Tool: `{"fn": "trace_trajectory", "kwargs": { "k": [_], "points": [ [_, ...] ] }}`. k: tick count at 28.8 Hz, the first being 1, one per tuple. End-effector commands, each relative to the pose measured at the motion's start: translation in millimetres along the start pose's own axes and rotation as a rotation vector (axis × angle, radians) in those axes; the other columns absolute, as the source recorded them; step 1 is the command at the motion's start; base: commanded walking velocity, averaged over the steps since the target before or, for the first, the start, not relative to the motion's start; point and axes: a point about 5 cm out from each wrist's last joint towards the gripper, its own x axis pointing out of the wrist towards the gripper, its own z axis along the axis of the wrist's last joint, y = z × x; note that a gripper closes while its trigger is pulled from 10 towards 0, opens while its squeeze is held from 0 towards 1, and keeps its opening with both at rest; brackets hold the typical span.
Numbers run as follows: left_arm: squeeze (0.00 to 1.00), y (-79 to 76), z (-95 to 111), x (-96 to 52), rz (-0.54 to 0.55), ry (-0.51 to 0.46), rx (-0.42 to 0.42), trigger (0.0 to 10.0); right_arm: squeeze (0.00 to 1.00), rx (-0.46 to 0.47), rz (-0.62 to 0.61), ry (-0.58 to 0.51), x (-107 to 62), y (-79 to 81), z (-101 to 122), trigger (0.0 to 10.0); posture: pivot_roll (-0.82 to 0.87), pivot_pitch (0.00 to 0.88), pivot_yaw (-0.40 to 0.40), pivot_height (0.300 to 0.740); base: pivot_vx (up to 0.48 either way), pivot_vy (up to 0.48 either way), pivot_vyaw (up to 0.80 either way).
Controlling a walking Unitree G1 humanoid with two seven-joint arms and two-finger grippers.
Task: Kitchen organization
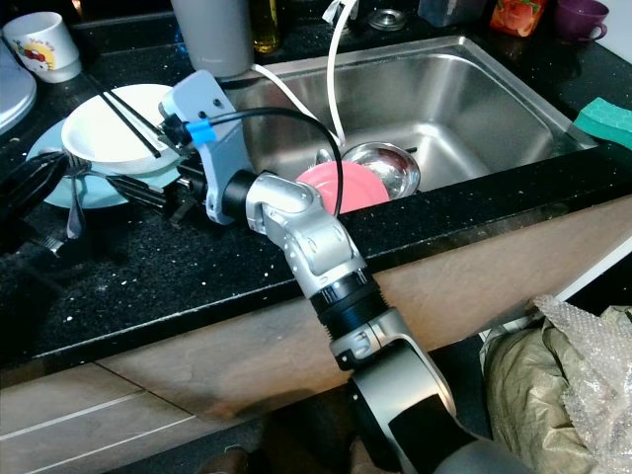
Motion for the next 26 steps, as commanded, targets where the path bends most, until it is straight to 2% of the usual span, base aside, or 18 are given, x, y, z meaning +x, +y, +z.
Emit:
{"fn": "trace_trajectory", "kwargs": {
  "k": [1,3,4,15,26],
  "points": [
    [0.0,-1.5,2.9,0.9,-0.029,-0.005,0.012,10.0,0.0,-0.023,0.025,0.007,3.5,3.6,1.0,7.1,0.04,0.165,-0.005,0.74,0.0,0.0,0.0],
    [0.0,-2.8,3.4,1.4,-0.04,-0.008,0.005,10.0,0.0,-0.027,0.027,0.01,3.2,3.6,0.8,7.1,0.04,0.165,-0.005,0.74,0.0,0.0,0.0],
    [0.0,-7.1,4.6,2.5,-0.075,-0.014,-0.013,10.0,0.0,-0.031,0.032,0.019,2.6,3.9,0.3,10.0,0.04,0.165,-0.005,0.74,0.0,0.0,0.0],
    [0.0,-31.3,6.9,9.7,-0.232,-0.022,-0.076,10.0,0.0,-0.036,0.039,0.039,-3.0,2.6,-0.8,10.0,0.04,0.171,-0.001,0.74,0.0,0.0,0.0],
    [0.0,-31.2,1.2,2.4,-0.281,0.05,-0.06,10.0,0.0,-0.034,0.035,0.04,-3.7,1.2,-0.4,10.0,0.04,0.172,-0.003,0.74,0.0,0.0,0.0]
  ]
}}
